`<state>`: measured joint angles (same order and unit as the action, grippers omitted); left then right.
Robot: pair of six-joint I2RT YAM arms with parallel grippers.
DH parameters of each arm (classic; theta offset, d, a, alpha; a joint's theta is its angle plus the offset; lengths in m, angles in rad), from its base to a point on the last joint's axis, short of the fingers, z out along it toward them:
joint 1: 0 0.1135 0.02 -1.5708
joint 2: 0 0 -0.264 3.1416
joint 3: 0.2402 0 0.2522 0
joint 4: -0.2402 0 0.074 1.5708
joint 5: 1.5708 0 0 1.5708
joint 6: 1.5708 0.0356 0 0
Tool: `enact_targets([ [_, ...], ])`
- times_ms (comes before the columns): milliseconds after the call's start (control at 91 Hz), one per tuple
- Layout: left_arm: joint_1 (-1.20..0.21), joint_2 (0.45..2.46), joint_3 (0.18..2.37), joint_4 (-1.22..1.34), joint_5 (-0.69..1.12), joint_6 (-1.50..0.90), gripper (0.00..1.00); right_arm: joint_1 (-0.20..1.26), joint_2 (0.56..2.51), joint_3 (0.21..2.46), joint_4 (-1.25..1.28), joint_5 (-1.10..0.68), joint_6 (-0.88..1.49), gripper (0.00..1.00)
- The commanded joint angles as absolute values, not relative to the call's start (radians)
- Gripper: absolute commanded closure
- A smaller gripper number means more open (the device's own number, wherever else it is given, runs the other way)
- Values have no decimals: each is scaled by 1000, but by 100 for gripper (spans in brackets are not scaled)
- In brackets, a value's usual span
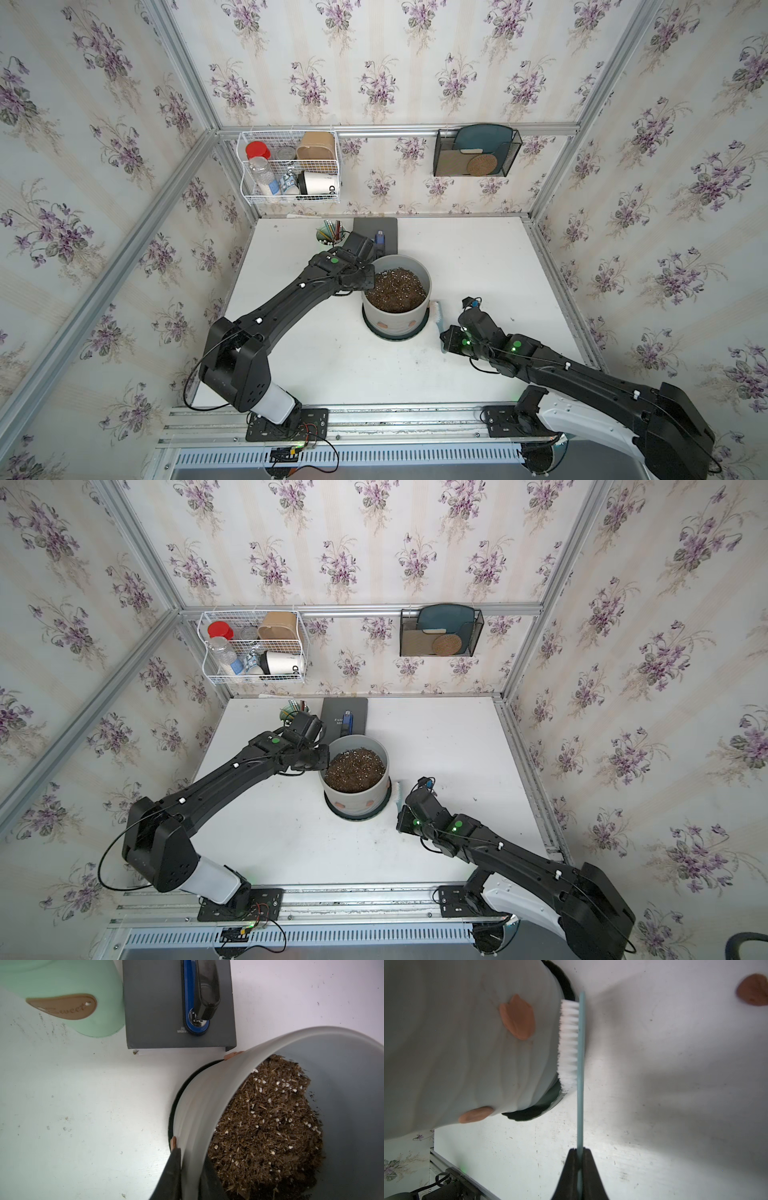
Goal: Scrub the dried mud off the ceramic pot
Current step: Brush off the soil from the pot.
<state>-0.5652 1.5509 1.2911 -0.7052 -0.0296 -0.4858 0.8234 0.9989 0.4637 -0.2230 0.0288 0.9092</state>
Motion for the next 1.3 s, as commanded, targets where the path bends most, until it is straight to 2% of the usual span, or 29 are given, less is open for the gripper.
enact_targets([
  [0,-568,1546,1280,-725,42,-537,83,824,1012,472,-170,16,894,100],
  [451,-604,1548,1281,-729,42,-559,100,844,1037,485,-87,-7,912,100],
  [802,-630,1540,1266,-733,28,-577,100,845,969,542,-163,61,911,100],
  [1286,-630,1504,1243,-743,12,-590,100,831,858,607,-537,247,847,100],
])
